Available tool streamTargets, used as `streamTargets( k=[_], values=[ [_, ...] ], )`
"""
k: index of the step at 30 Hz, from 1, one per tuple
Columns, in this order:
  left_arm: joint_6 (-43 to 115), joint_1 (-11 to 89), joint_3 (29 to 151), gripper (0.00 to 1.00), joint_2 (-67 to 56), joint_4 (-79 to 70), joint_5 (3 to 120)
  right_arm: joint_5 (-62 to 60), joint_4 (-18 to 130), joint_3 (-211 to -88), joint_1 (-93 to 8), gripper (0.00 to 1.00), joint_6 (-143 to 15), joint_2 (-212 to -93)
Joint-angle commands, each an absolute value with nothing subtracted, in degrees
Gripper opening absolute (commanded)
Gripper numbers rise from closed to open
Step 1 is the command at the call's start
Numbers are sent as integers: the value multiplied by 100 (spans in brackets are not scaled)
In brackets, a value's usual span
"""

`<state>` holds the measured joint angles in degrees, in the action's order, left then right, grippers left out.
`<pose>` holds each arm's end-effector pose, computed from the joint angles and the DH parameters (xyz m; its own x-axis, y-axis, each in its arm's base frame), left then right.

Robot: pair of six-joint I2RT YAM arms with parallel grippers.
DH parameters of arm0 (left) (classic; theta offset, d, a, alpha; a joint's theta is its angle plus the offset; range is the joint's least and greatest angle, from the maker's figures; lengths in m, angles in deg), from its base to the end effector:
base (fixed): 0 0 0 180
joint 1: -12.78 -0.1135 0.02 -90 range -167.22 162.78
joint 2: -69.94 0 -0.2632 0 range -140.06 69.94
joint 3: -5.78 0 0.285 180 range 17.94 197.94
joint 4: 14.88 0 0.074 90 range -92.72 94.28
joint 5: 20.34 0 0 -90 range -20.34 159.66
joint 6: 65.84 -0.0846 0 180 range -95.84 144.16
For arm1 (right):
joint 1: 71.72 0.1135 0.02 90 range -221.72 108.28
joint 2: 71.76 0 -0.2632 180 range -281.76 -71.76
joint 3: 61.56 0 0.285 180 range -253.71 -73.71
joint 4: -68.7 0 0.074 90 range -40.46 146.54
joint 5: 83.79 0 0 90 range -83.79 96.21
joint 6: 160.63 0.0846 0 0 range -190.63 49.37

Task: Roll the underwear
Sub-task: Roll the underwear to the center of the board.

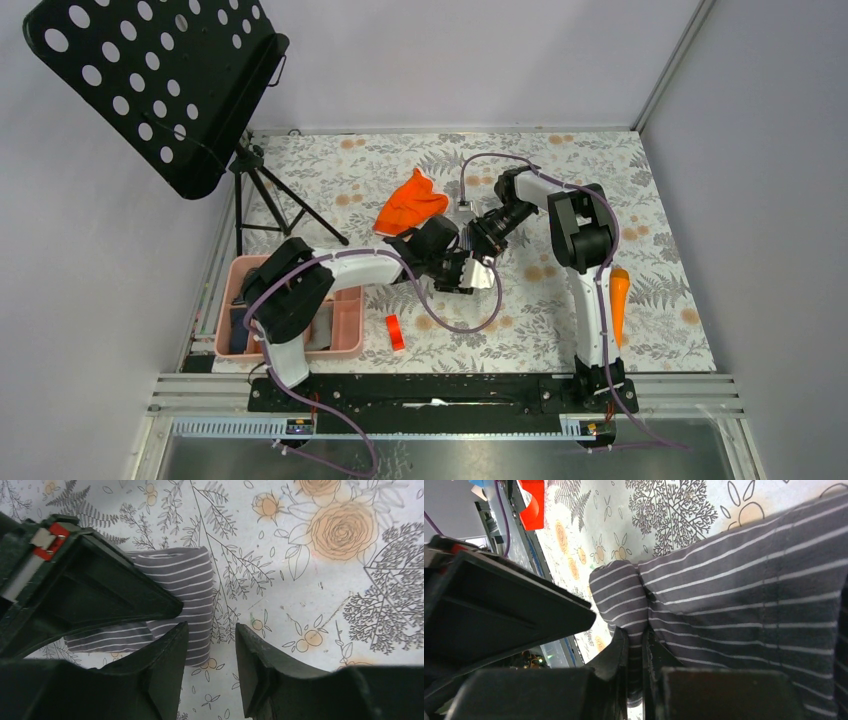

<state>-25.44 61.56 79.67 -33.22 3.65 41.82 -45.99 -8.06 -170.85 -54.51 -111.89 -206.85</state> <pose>0.2526 -0.3483 0.1202 0.3476 0.6252 -0.6988 0.9368 -0.1996 0.2873 0.3963 0.1927 0.0524 -0.6895 -0.6367 -0.3451 -0.6278 0.2879 0.7232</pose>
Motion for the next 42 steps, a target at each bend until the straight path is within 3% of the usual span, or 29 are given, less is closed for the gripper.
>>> streamTargets(
  k=[1, 13, 23, 25, 30, 33, 42],
  values=[
    [-3118, 6213, 7709, 46, -3415, -410, 4566, -3624, -496, -17051, -5427, 6, -11334, -21109],
    [-3245, 6317, 7102, 46, -3644, -1664, 5232, -3668, -751, -17275, -5432, 8, -11422, -21276],
    [-3532, 6300, 7143, 49, -3853, -1639, 5460, -3692, -820, -17332, -5448, 9, -11444, -21325],
    [-3618, 6300, 7175, 44, -3958, -1484, 5530, -3703, -856, -17366, -5449, 9, -11465, -21349],
    [-3757, 6305, 7308, 15, -4133, -1109, 5523, -3729, -918, -17413, -5463, 13, -11471, -21384],
    [-3886, 6300, 7407, 2, -4108, -676, 5214, -3773, -931, -17392, -5485, 19, -11527, -21338],
    [-4234, 6214, 8155, 0, -4080, 1588, 4238, -4284, -1963, -18772, -6104, 52, -12000, -21115]
  ],
)
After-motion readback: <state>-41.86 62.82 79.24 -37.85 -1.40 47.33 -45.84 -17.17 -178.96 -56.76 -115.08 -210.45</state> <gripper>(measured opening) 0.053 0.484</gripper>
